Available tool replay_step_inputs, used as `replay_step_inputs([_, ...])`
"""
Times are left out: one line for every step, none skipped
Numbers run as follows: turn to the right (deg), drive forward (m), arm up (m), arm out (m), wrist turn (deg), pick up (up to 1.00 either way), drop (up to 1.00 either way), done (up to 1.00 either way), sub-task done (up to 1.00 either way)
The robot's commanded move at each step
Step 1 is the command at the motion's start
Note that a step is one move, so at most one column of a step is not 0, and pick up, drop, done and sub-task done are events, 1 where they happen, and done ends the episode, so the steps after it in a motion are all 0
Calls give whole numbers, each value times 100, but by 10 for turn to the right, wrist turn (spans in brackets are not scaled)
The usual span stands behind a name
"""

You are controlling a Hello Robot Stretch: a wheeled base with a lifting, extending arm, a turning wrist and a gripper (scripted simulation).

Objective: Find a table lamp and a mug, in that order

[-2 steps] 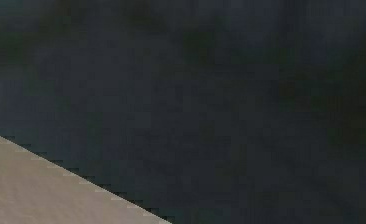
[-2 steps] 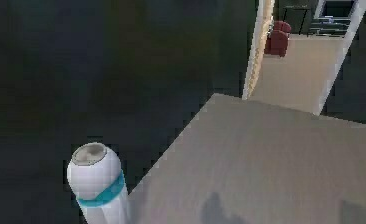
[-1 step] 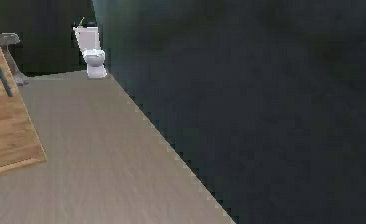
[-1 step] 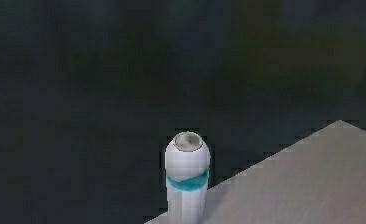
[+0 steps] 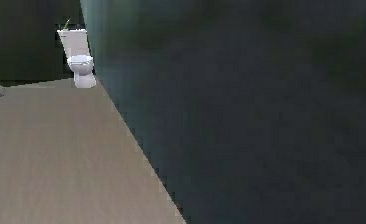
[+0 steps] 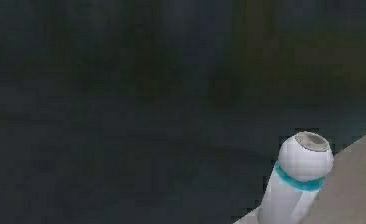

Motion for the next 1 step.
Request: replay_step_inputs([-450, 0, 0, 0, 0, 0, 0, 0, 0])
